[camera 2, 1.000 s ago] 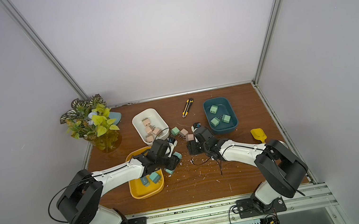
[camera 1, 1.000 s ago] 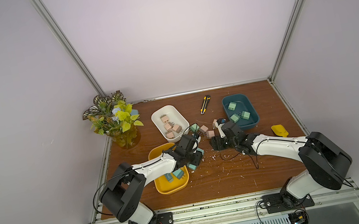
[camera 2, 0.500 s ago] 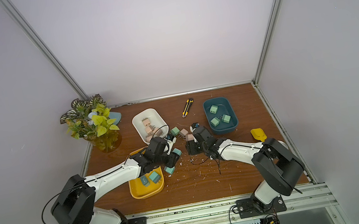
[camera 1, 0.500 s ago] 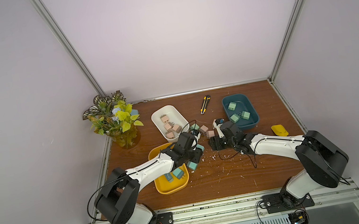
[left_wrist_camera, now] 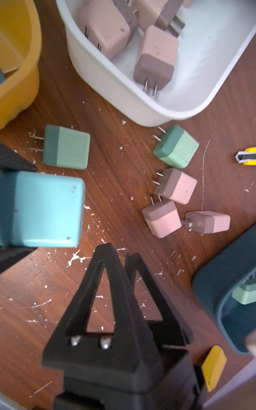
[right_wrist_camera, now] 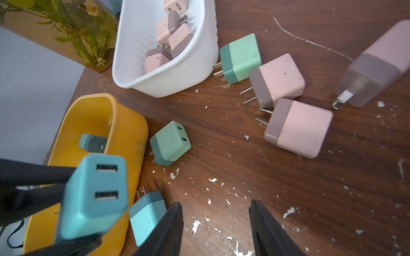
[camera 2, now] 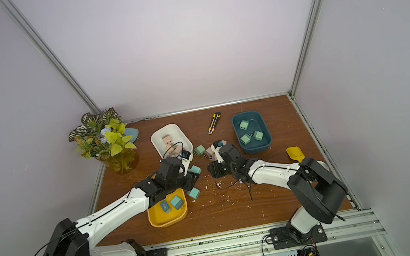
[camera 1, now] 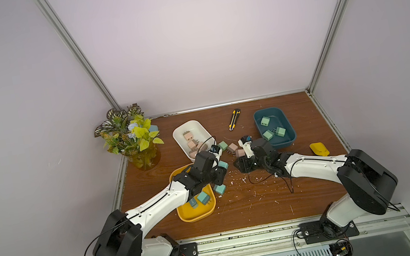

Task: Place the plugs by color into the storage box
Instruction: Place the plug in the storage box.

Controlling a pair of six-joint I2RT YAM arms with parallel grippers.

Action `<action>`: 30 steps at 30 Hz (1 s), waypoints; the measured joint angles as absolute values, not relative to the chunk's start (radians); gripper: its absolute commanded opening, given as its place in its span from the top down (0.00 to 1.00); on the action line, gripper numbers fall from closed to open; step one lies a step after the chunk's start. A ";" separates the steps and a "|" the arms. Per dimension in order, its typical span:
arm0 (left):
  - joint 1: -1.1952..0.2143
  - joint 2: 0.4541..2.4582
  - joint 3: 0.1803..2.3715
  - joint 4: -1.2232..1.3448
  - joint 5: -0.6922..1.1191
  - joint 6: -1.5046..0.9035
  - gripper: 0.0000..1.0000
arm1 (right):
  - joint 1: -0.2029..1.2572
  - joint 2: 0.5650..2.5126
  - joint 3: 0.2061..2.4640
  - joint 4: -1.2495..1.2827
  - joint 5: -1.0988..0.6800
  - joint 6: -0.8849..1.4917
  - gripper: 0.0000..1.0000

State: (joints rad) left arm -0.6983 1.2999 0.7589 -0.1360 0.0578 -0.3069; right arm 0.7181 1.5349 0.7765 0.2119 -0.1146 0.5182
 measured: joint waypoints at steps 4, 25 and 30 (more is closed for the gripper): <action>-0.666 1.252 0.728 -0.155 0.025 -0.328 0.62 | 0.736 1.555 0.786 0.228 -0.138 0.503 0.46; -0.545 1.121 0.620 -0.279 -0.058 -0.334 0.55 | 0.859 1.705 0.963 0.191 -0.136 0.423 0.41; -0.507 1.118 0.602 -0.296 -0.060 -0.345 0.34 | 0.868 1.728 0.998 0.164 -0.128 0.422 0.39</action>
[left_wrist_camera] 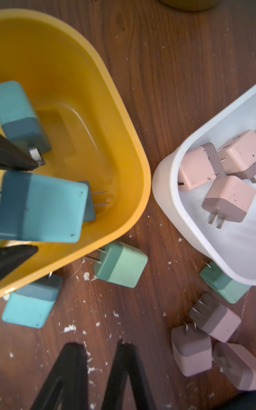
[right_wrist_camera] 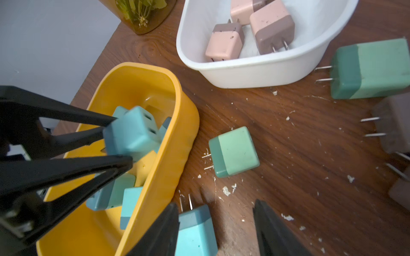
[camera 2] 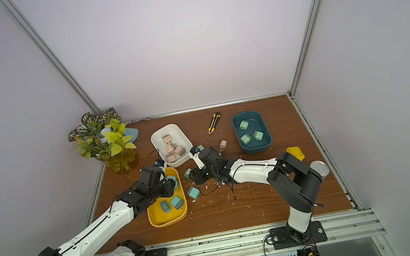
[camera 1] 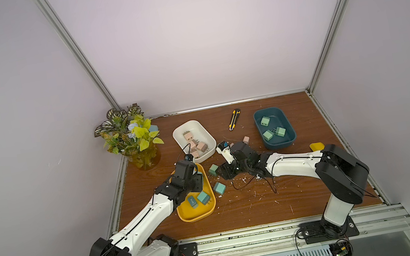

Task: Place the plugs by color into the storage box
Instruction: Place the plug in the storage box.

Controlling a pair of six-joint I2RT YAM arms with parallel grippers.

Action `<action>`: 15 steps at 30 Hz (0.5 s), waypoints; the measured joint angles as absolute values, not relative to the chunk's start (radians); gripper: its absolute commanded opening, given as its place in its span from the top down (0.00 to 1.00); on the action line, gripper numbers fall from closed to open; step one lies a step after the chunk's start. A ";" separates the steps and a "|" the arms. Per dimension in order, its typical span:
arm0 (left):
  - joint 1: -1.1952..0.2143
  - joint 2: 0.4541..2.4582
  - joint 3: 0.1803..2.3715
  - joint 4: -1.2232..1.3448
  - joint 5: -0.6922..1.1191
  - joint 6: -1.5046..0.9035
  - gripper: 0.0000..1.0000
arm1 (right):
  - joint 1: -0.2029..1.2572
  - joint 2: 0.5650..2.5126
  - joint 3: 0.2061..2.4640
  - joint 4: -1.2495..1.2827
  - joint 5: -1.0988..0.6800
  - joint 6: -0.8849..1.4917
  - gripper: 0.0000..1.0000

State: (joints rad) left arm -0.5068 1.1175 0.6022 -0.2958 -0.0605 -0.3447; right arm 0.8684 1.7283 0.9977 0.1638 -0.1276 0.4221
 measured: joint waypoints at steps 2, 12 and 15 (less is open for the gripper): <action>-0.506 1.118 0.603 -0.296 -0.065 -0.346 0.28 | 0.871 1.734 1.008 0.158 -0.124 0.419 0.38; -0.505 1.117 0.603 -0.289 -0.080 -0.347 0.22 | 0.888 1.737 1.024 0.126 -0.074 0.395 0.37; -0.505 1.115 0.603 -0.282 -0.079 -0.344 0.22 | 0.889 1.737 1.024 0.110 -0.053 0.376 0.37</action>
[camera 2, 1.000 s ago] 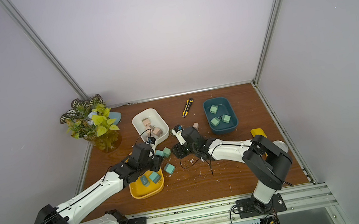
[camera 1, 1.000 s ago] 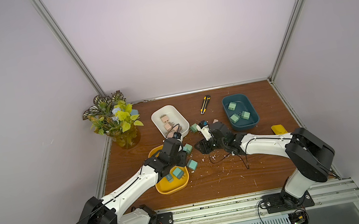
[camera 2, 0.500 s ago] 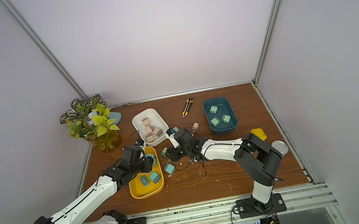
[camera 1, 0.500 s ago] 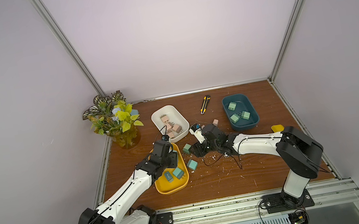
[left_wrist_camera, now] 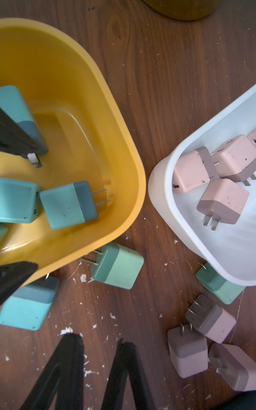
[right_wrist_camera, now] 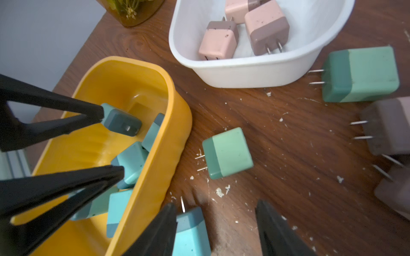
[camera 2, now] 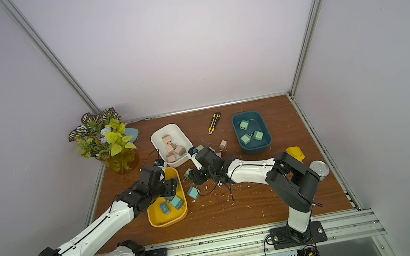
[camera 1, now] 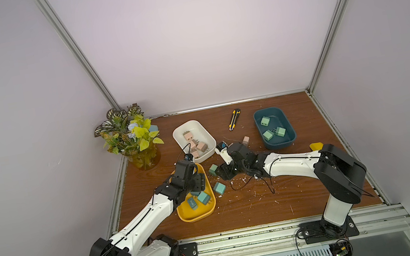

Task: Place the plugs by color into the storage box
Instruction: Place the plug in the storage box, then pick up the plug from the center of the board.

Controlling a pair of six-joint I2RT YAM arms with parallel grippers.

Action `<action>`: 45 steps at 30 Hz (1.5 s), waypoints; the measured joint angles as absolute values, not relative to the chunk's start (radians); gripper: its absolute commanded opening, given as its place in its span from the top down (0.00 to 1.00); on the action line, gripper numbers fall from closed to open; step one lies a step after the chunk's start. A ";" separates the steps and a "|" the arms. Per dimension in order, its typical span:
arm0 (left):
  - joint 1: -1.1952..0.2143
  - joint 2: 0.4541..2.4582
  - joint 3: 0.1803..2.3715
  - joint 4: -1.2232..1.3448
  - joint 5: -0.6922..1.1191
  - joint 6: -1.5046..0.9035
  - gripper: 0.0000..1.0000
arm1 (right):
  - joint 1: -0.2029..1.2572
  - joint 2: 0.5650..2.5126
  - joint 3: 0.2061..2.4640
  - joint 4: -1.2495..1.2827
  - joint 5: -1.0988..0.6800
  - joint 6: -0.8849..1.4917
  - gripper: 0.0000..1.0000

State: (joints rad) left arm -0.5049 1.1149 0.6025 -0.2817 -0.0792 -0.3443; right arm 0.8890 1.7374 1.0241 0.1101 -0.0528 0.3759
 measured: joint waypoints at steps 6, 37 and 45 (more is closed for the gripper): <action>-0.505 1.106 0.603 -0.248 -0.054 -0.329 0.32 | 0.890 1.701 0.970 0.125 -0.058 0.303 0.38; -0.499 1.382 0.799 -0.138 0.167 -0.278 0.30 | 1.054 1.724 0.738 0.437 0.002 0.113 0.34; -0.498 1.455 0.832 -0.134 0.187 -0.285 0.31 | 1.061 1.766 0.736 0.461 0.032 0.111 0.43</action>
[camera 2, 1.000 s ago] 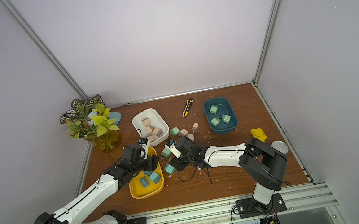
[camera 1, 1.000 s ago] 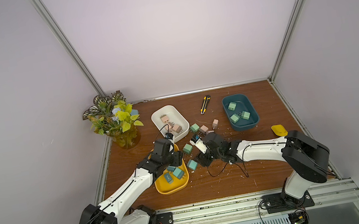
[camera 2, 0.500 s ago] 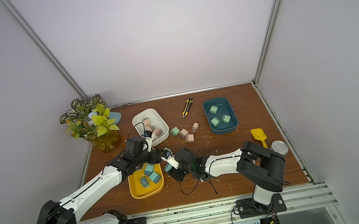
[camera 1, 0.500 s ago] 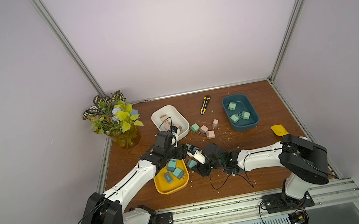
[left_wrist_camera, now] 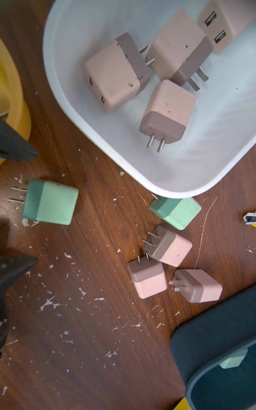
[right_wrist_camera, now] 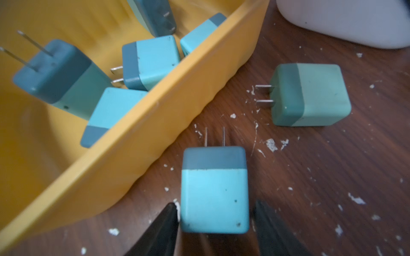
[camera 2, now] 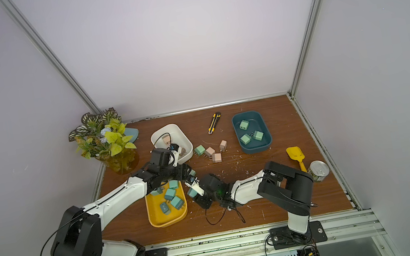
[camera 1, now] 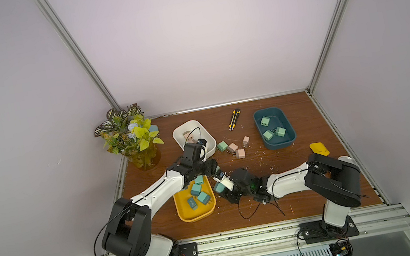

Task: Place the plugs by color into the storage box
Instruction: Pick up the plug from the center of the board.

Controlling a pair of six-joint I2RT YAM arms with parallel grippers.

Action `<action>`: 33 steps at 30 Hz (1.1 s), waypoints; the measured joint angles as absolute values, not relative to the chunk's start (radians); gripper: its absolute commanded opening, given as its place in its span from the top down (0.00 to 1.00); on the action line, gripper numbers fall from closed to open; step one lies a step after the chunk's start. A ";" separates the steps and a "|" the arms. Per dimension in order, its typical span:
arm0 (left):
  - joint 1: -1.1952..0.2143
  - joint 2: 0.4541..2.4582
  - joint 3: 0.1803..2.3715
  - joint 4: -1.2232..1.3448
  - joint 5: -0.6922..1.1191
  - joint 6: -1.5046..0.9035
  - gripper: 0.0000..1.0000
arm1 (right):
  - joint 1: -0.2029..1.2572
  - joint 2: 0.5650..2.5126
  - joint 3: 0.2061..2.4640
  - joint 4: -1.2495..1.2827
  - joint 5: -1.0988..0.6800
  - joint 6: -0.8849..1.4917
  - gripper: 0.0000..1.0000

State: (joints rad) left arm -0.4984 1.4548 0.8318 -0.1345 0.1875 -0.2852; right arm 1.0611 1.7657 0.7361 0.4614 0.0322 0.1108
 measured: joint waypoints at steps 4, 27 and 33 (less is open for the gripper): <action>-0.498 1.458 0.835 -0.129 0.196 -0.289 0.31 | 1.061 1.769 0.735 0.469 0.040 0.109 0.48; -0.498 1.471 0.835 -0.130 0.234 -0.327 0.32 | 1.066 1.707 0.658 0.516 0.040 0.085 0.60; -0.498 1.471 0.835 -0.130 0.243 -0.330 0.32 | 1.066 1.634 0.607 0.505 0.041 0.086 0.61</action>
State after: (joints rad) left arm -0.4976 1.4712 0.8352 -0.1295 0.2432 -0.3298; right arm 1.0657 1.6341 0.6075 0.5045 0.0406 0.0856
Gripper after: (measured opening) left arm 0.684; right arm 0.454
